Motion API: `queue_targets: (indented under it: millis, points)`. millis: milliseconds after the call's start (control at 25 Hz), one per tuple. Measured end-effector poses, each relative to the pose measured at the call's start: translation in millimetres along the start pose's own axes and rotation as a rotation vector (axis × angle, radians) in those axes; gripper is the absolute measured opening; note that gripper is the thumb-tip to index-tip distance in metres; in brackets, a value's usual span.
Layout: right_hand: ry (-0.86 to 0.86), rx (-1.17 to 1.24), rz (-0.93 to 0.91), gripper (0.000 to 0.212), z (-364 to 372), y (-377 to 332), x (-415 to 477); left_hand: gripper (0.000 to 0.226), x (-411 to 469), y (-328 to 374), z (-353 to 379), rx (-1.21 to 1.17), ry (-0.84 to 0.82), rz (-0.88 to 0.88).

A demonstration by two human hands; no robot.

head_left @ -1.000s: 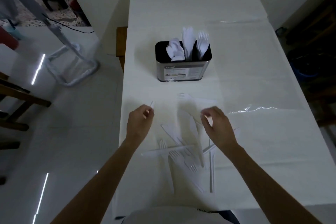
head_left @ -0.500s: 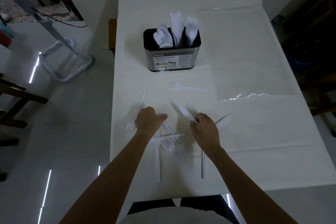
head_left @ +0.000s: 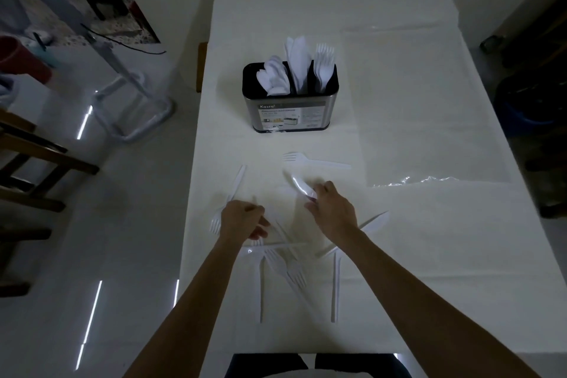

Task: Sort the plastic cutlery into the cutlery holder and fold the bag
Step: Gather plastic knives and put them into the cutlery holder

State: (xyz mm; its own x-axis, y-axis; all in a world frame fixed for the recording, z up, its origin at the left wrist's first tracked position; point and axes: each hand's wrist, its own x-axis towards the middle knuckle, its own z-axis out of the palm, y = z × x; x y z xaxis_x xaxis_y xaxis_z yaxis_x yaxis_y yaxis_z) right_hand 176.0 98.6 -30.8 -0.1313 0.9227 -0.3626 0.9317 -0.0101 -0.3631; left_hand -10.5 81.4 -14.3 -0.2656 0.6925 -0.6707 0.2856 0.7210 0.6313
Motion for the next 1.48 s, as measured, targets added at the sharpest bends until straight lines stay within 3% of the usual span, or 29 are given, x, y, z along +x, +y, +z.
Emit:
queue_targets:
  millis: [160, 320, 440, 560, 680, 880, 1000, 1160, 1240, 1480]
  points:
    - [0.0, -0.051, -0.027, 0.037, -6.0, 3.0, -0.7, 0.017, -2.2, 3.8, -5.3, -0.051, 0.081, 0.146]
    - [0.023, -0.008, -0.008, 0.032, -13.0, 5.5, 0.0, 0.017, -9.8, 16.1, -11.0, -0.001, 0.228, 0.537]
    - [0.098, 0.089, -0.024, 0.026, -19.1, 6.5, -1.2, 0.017, -12.7, 28.9, -17.3, -0.077, 0.199, 0.603]
    - [0.059, 0.509, -0.063, 0.011, -24.7, -7.7, -13.3, 0.014, -17.6, 41.3, -17.1, -0.139, 0.002, 0.56]
    - [-0.024, 0.96, 0.053, 0.012, -23.8, -28.0, -35.6, 0.012, -18.8, 44.5, -12.2, -0.181, -0.153, 0.528]
    - [-0.03, 1.248, 0.173, 0.022, -6.2, -40.2, -80.5, 0.009, -17.4, 36.4, -2.8, -0.034, -0.246, 0.585]
    - [0.059, 1.114, 0.295, 0.024, 4.4, -33.1, -101.8, 0.005, -15.2, 27.3, 2.0, 0.102, -0.278, 0.669]
    - [0.296, 0.932, 0.646, 0.031, 21.8, 4.8, -125.7, 0.015, -6.0, 6.7, -5.2, 0.703, -0.271, 0.953]
    - [0.336, 0.895, 0.75, 0.028, 26.3, 19.5, -129.3, 0.024, -2.3, 0.2, -6.4, 0.878, -0.309, 1.033]
    - [0.303, 0.624, 0.751, 0.041, 14.7, 33.5, -74.3, 0.02, 14.6, 3.3, 1.7, 1.037, -0.279, 1.05]
